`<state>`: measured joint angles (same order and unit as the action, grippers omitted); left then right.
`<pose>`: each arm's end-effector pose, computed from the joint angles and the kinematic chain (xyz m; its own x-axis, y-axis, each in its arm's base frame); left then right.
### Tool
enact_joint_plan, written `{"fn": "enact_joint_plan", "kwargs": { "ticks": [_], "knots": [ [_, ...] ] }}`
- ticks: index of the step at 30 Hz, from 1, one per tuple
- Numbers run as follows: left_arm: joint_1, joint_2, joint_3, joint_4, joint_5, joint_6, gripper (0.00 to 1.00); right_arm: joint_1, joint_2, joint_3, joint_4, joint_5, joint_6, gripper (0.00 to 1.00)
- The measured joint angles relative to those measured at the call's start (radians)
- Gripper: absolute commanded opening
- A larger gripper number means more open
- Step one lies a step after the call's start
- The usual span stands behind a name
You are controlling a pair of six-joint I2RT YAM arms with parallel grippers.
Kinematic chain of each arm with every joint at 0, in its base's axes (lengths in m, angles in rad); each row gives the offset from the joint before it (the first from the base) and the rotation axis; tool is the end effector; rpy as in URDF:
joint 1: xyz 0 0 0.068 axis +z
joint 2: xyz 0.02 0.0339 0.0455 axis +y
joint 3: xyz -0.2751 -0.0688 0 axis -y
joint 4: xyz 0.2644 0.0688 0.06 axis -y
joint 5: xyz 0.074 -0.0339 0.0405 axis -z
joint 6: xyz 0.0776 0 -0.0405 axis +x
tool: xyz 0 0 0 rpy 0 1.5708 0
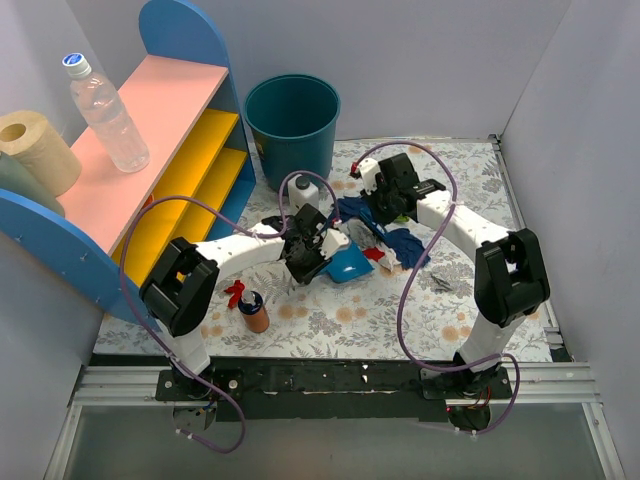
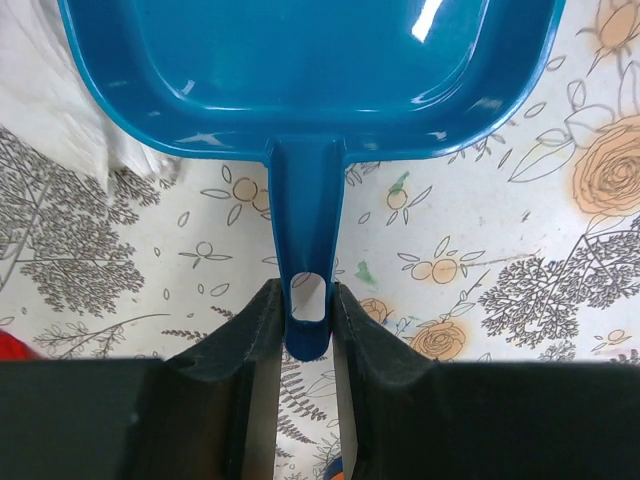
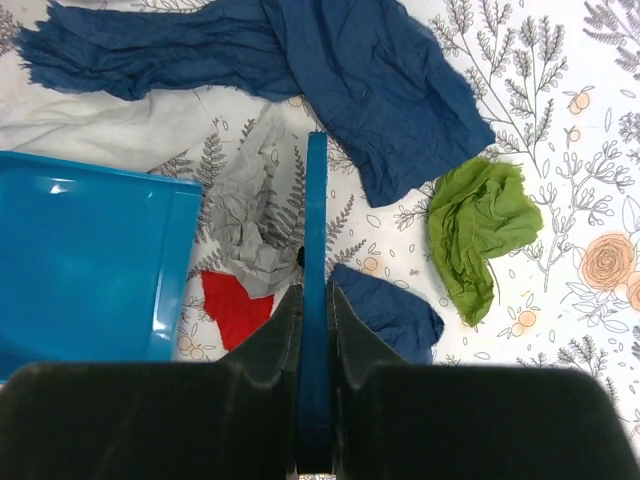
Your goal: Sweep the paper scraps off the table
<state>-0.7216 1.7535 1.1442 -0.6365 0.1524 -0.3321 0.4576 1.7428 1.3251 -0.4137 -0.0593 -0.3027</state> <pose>0.2694 -0.2528 0.1391 -0.8973 0.3603 -0.2550 0.4197 0.8753 -0.2401 0.3884 0.1964 0.2202 -0.4906 -0.5733 -0.6563 -0.6528 0.7407 -0.1591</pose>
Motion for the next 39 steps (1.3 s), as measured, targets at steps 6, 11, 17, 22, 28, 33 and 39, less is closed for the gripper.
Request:
{"fn": "enact_joint_plan", "kwargs": {
  "ticks": [6, 11, 17, 22, 28, 33, 39],
  "knots": [
    [0.000, 0.025, 0.058, -0.066, 0.010, -0.006, 0.00, 0.015, -0.030, 0.000, 0.005, 0.046, -0.014, 0.01],
    [0.000, 0.042, 0.058, -0.129, 0.010, -0.009, 0.00, 0.017, -0.044, 0.000, 0.006, 0.058, -0.020, 0.01],
    [0.000, 0.063, 0.115, -0.220, 0.009, -0.024, 0.00, 0.034, -0.046, -0.002, 0.006, 0.059, -0.038, 0.01],
    [0.000, 0.105, 0.175, -0.254, 0.008, -0.035, 0.00, 0.051, -0.049, -0.029, 0.018, 0.045, -0.041, 0.01],
    [0.000, 0.140, 0.191, -0.253, 0.002, -0.035, 0.00, 0.057, -0.049, -0.072, 0.021, 0.019, -0.018, 0.01],
    [0.000, 0.155, 0.209, -0.247, -0.004, -0.035, 0.00, 0.055, -0.049, -0.075, 0.022, -0.108, 0.022, 0.01],
    [0.000, 0.156, 0.213, -0.242, -0.006, -0.039, 0.00, 0.054, -0.062, -0.082, 0.012, -0.301, 0.092, 0.01]
  ]
}}
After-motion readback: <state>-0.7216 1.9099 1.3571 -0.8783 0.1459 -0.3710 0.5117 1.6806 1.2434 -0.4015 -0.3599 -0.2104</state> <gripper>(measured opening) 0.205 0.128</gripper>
